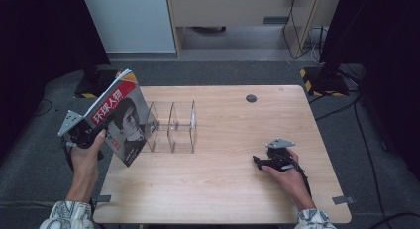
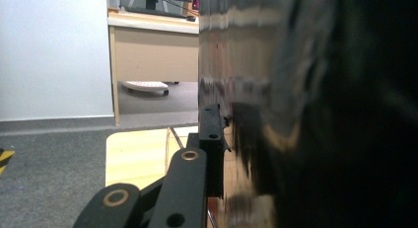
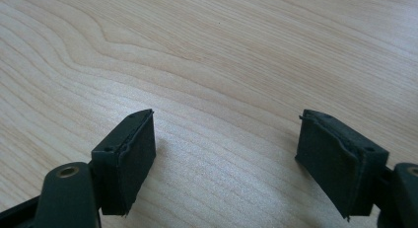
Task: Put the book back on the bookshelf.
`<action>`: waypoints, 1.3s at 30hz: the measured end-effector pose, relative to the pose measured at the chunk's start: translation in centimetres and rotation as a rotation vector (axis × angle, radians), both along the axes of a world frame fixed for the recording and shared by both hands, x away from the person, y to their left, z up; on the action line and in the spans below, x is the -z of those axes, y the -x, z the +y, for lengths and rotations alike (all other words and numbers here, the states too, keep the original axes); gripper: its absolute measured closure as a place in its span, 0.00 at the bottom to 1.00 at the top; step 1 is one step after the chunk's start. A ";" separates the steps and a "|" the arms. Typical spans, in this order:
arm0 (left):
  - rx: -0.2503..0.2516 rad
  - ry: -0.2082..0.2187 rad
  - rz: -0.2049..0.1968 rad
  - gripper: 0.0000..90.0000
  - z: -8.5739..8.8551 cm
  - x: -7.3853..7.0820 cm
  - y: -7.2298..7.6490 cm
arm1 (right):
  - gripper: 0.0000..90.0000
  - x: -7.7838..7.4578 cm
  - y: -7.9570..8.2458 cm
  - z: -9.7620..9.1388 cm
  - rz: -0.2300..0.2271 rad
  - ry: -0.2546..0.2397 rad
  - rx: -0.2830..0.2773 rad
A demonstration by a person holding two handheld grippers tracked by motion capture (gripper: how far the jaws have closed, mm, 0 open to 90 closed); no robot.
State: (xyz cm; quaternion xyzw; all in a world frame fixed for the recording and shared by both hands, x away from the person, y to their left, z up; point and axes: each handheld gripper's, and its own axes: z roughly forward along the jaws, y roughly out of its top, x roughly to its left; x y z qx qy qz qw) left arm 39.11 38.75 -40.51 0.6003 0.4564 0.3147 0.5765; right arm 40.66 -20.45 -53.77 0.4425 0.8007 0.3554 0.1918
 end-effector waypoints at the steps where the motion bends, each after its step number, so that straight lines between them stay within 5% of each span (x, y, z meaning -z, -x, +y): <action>1: -0.004 0.002 0.001 0.87 0.0 0.0 0.0 | 0.25 0.0 0.0 0.0 0.000 0.000 -0.001; 21: -0.020 -0.013 0.009 0.54 0.3 0.4 0.3 | 0.25 0.0 0.0 0.0 -0.001 0.001 -0.003; 39: 0.039 -0.038 0.011 0.22 0.2 1.2 1.1 | 0.24 0.0 0.0 0.0 -0.001 0.001 -0.007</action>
